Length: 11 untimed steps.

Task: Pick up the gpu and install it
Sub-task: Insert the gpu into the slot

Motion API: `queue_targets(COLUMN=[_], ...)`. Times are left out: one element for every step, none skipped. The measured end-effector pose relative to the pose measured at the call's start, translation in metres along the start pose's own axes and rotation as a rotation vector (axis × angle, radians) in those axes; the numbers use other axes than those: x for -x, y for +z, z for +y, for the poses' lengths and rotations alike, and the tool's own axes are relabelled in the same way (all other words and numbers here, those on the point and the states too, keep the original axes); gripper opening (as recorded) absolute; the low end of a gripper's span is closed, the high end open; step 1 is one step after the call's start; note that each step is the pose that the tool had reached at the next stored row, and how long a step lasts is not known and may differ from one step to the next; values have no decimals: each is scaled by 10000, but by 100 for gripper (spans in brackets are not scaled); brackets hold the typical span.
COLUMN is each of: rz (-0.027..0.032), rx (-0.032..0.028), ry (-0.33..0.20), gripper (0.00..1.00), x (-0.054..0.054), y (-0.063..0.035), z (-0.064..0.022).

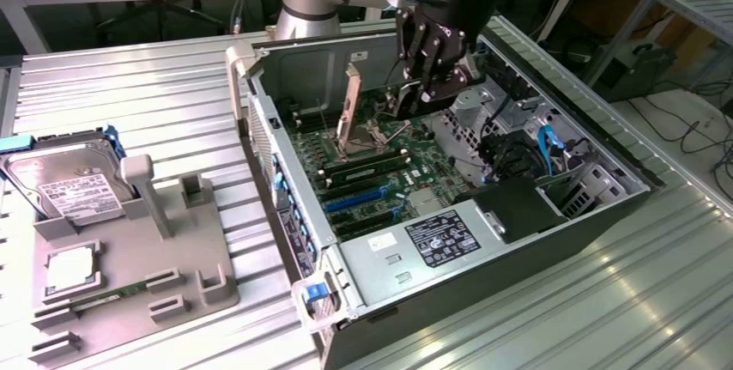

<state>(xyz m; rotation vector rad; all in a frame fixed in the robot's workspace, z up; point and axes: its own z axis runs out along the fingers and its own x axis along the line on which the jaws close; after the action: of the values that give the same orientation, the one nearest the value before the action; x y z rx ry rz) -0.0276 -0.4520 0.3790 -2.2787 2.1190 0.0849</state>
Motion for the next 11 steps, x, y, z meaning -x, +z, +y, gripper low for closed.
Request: queue_targets(rz=[-5, -9, -12, -15, -21, -28, -36, -42, -46, -49, -52], rx=[0, -1, -1, -1, -2, -3, -3, -3, -4, -4, -4], ry=[-1, 0, 1, 6, 8, 8, 8, 8, 8, 8, 8], gripper=[27, 27, 27, 27, 27, 27, 27, 27, 27, 27, 27], x=[-1, -1, -2, -2, -3, -3, -4, -4, -5, -5, -5], y=[9, 19, 29, 39, 47, 55, 63, 71, 80, 88, 95], z=[0, 0, 0, -1, 0, 0, -1, -1, -1, -1, -1])
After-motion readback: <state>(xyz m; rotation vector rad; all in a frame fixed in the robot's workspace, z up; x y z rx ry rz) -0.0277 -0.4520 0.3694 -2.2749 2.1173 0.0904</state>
